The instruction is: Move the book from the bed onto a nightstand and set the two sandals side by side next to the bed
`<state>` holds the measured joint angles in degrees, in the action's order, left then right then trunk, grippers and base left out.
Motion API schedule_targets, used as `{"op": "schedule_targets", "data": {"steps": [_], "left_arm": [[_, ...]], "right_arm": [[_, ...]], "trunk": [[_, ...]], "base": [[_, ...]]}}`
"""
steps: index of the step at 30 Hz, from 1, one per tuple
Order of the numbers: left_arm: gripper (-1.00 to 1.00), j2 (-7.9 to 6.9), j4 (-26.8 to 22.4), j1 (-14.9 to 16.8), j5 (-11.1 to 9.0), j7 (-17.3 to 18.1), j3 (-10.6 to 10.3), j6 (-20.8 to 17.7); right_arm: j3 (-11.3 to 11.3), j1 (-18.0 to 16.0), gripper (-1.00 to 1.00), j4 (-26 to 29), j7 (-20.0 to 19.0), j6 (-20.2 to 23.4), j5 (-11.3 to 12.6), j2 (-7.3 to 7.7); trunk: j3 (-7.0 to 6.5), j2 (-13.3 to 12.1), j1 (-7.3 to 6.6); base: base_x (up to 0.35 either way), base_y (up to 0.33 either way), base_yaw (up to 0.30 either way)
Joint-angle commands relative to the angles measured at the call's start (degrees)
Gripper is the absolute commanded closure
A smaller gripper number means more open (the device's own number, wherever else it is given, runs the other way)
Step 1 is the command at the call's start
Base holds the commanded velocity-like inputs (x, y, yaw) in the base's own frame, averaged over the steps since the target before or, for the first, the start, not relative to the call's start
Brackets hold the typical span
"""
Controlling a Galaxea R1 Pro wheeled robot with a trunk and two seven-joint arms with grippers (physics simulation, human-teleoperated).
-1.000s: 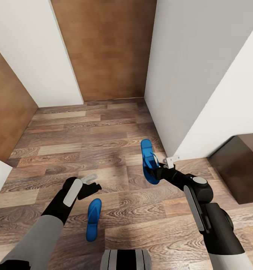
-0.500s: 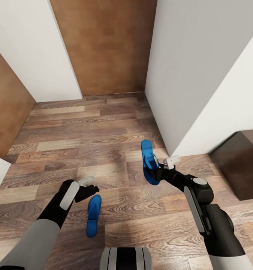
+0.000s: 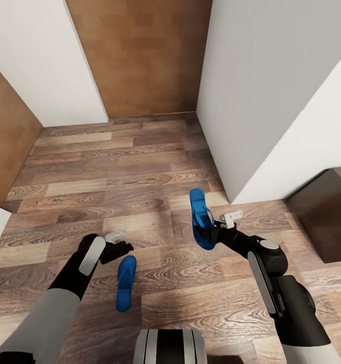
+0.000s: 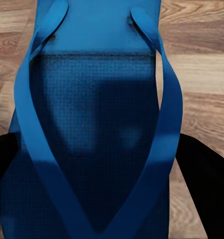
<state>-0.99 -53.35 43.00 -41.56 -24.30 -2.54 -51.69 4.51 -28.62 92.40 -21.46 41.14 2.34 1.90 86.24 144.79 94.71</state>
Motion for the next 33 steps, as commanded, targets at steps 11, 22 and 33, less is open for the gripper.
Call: {"op": "schedule_targets", "data": {"steps": [11, 22, 33], "left_arm": [[-1.0, -0.31, -2.36, 9.83, 0.17, -1.16, -0.27, -8.31], [-1.0, -0.36, -1.99, 16.69, -0.21, -1.41, -0.51, -8.31], [-1.0, -1.5, -2.13, 20.17, -0.26, -1.53, -0.37, -8.31]], "right_arm": [[0.4, -0.03, 1.0, 0.11, 0.02, 0.4, 0.3, 0.03], [0.38, -0.03, 1.0, 0.15, 0.01, 0.43, 0.3, 0.03], [0.24, -0.03, 1.0, 0.15, 0.01, 0.43, 0.3, 0.03]], "trunk": [[2.48, 0.16, 0.27], [4.92, 0.31, 0.56], [7.36, 0.46, 0.84]], "base": [[0.0, 0.0, 0.0], [0.0, 0.0, 0.0], [0.0, 0.0, 0.0]]}}
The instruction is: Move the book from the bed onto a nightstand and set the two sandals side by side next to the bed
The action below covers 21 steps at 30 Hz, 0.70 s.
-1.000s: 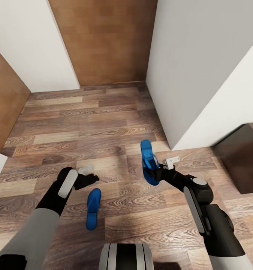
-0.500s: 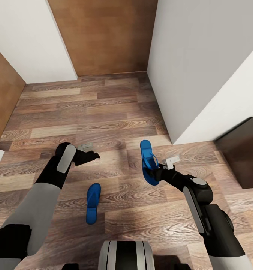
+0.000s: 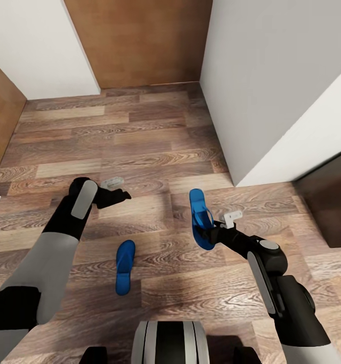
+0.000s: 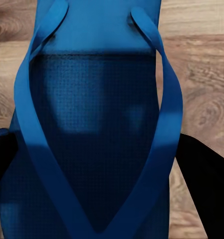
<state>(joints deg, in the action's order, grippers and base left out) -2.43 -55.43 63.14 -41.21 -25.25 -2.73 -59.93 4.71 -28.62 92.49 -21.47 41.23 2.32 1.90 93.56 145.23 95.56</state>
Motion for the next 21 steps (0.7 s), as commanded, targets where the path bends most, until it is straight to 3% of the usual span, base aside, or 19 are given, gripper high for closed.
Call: {"op": "schedule_targets", "data": {"steps": [1, 21], "left_arm": [[-1.0, -0.07, -0.1, 0.16, -0.63, -0.59, -0.16, -0.07], [-1.0, -0.26, 0.49, 0.88, -0.07, -1.38, 0.0, -0.07]], "right_arm": [[0.01, -0.03, 1.0, 0.06, 0.03, 0.36, 0.31, 0.03], [0.12, -0.03, 1.0, 0.06, 0.03, 0.34, 0.31, 0.03]], "trunk": [[0.26, 0.03, 0.01], [4.69, 0.3, 0.53]], "base": [[0.0, 0.0, 0.0], [0.0, 0.0, 0.0]]}}
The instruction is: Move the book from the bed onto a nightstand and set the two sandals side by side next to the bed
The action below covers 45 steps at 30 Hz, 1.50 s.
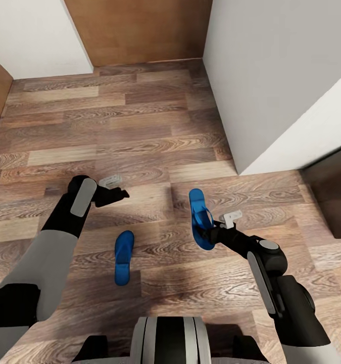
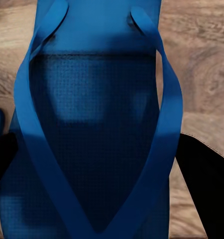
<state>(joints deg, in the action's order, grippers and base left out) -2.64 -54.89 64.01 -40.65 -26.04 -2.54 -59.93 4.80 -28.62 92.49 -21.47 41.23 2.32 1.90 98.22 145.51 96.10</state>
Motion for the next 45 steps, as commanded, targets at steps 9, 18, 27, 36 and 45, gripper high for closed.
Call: {"op": "schedule_targets", "data": {"steps": [9, 18, 27, 36, 45], "left_arm": [[-1.0, -0.12, -1.31, -0.21, -1.19, -1.57, -0.15, -0.07], [-1.0, -0.11, -5.64, 0.37, -1.02, -1.76, -0.26, -0.07], [-1.0, 0.11, -6.72, 1.17, -1.32, -1.81, -0.27, -0.07], [-1.0, 0.45, -8.88, 1.45, -1.5, -1.75, -0.28, -0.07], [-1.0, -1.29, -24.56, -1.46, -11.12, -1.89, -0.38, -0.07]], "right_arm": [[-0.57, -0.56, 1.0, 0.08, -0.08, -0.24, 0.33, 0.07], [-3.02, -10.27, 1.0, 0.07, 0.23, -0.22, 0.32, -0.14], [-3.94, -4.3, 1.0, 0.06, 0.29, -2.74, 0.31, -0.17], [-4.41, -0.51, 1.0, 0.06, 0.21, -7.81, 0.35, -0.14], [-4.53, 0.02, 1.0, 0.06, 0.13, -8.59, 0.36, -0.15]], "trunk": [[2.03, 0.14, 0.22], [4.02, 0.26, 0.45], [6.02, 0.38, 0.68], [6.78, 0.5, 0.91], [6.78, 0.51, 0.94]], "base": [[0.0, 0.0, 0.0], [0.0, 0.0, 0.0], [0.0, 0.0, 0.0], [0.0, 0.0, 0.0], [0.0, 0.0, 0.0]]}}
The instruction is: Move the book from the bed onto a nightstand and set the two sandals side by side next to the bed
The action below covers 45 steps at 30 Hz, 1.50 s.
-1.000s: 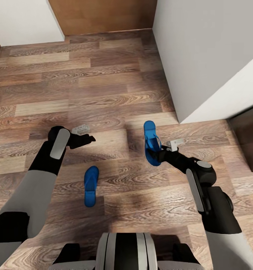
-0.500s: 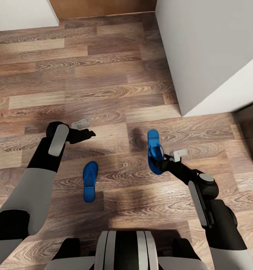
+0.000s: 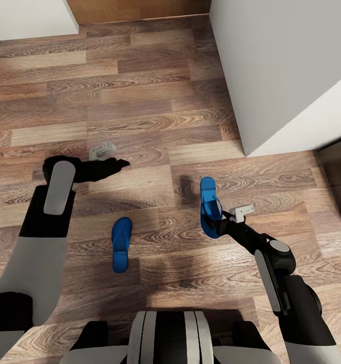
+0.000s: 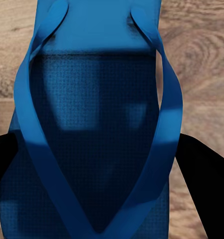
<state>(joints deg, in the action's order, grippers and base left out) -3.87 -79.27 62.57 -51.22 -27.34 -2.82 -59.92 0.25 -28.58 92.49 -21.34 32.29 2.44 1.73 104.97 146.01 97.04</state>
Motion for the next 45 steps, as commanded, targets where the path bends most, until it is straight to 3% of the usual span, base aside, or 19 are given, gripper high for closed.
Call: {"op": "schedule_targets", "data": {"steps": [1, 9, 13, 14, 16, 18, 19, 20, 21, 22, 23, 26, 27, 30, 33, 36, 42, 45], "left_arm": [[-1.0, -0.28, -2.77, -0.8, -1.24, -0.86, -0.06, -0.08], [-1.0, -1.95, -7.65, -2.88, -2.56, -0.69, -0.5, -0.08], [-1.0, -3.36, -8.51, -4.44, -2.5, 2.94, -0.72, -0.08], [-1.0, -3.8, -9.28, -6.37, -2.34, 4.06, -0.64, -0.07], [-1.0, -4.37, -10.65, -11.28, -0.48, 5.44, -0.68, 3.35], [-1.0, -4.57, -11.03, -12.47, 0.48, 6.08, -0.72, 4.22], [-1.0, -5.68, -11.27, -13.33, 2.66, 6.55, -2.12, 4.8], [-1.0, -5.68, -11.27, -13.33, 2.66, 6.55, -2.12, 4.8], [-1.0, -7.55, -11.42, -13.9, 5.89, 6.83, -5.44, 5.03], [-1.0, -7.55, -11.42, -13.9, 5.89, 6.83, -5.44, 5.03], [-1.0, -8.69, -11.49, -14.05, 7.59, 6.91, -7.72, 5.06], [-1.0, -12.6, -11.67, -13.99, 12.43, 6.96, -14.78, 4.92], [-1.0, -14.9, -11.76, -13.67, 15.58, 6.87, -18.55, 4.77], [-1.0, -17.2, -12.13, -13.27, 19.57, 6.51, -21.94, 3.69], [-1.0, -18.67, -12.54, -12.86, 22.69, 5.62, -22.86, 1.63], [-1.0, -19.19, -12.69, -12.28, 24.03, 4.72, -22.19, 0.85], [-1.0, -19.65, -12.86, -9.36, 24.84, 4.89, -21.9, 0.08], [-1.0, -19.51, -12.9, -7.47, 24.93, 6.6, -21.91, -0.04]], "right_arm": [[0.02, -0.01, 1.0, 0.06, -0.01, 0.34, 0.26, 0.03], [0.01, 0.01, 1.0, 0.06, -0.05, 0.39, 0.28, 0.03], [0.01, 0.01, 1.0, 0.06, -0.09, 0.4, 0.27, 0.03], [0.03, 0.01, 1.0, 0.06, -0.09, 0.41, 0.28, 0.03], [0.08, 0.08, 1.0, 0.06, -0.1, 0.41, 0.28, 0.03], [0.08, 0.1, 1.0, 0.06, -0.1, 0.41, 0.29, 0.03], [0.09, 0.13, 1.0, 0.06, -0.1, 0.41, 0.29, 0.03], [0.09, 0.13, 1.0, 0.06, -0.1, 0.41, 0.29, 0.03], [0.12, 0.17, 1.0, 0.06, -0.1, 0.41, 0.29, 0.03], [0.12, 0.17, 1.0, 0.06, -0.1, 0.41, 0.29, 0.03], [0.14, 0.19, 1.0, 0.06, -0.1, 0.41, 0.29, 0.03], [0.22, 0.23, 1.0, 0.06, -0.1, 0.41, 0.29, 0.03], [0.3, 0.25, 1.0, 0.06, -0.1, 0.41, 0.29, 0.03], [0.41, 0.28, 1.0, 0.06, -0.12, 0.39, 0.29, 0.03], [0.48, 0.33, 1.0, 0.06, -0.14, 0.38, 0.29, 0.0], [0.51, 0.35, 1.0, 0.06, -0.13, 0.35, 0.29, 0.0], [0.61, 0.36, 1.0, 0.06, -0.12, 0.33, 0.29, -0.03], [0.67, 0.36, 1.0, 0.06, -0.11, 0.32, 0.29, -0.05]], "trunk": [[0.03, 0.01, 0.0], [0.03, 0.01, 0.0], [0.03, 0.01, 0.0], [0.03, 0.01, 0.0], [0.03, 0.01, 0.0], [0.03, 0.01, 0.0], [0.03, 0.01, 0.0], [0.03, 0.01, 0.0], [0.03, 0.01, 0.0], [0.03, 0.01, 0.0], [0.03, 0.01, 0.0], [0.03, 0.01, 0.0], [0.03, 0.01, 0.0], [0.03, 0.01, 0.0], [0.03, 0.01, 0.0], [0.03, 0.01, 0.0], [0.03, 0.01, 0.0], [0.03, 0.01, 0.0]], "base": [[0.0, 0.0, 0.0], [0.0, 0.0, 0.0], [0.0, 0.0, 0.0], [0.0, 0.0, 0.0], [0.0, 0.0, 0.0], [0.0, 0.0, 0.0], [0.0, 0.0, 0.0], [0.0, 0.0, 0.0], [0.0, 0.0, 0.0], [0.0, 0.0, 0.0], [0.0, 0.0, 0.0], [0.0, 0.0, 0.0], [0.0, 0.0, 0.0], [0.0, 0.0, 0.0], [0.0, 0.0, 0.0], [0.0, 0.0, 0.0], [0.0, 0.0, 0.0], [0.0, 0.0, 0.0]]}}
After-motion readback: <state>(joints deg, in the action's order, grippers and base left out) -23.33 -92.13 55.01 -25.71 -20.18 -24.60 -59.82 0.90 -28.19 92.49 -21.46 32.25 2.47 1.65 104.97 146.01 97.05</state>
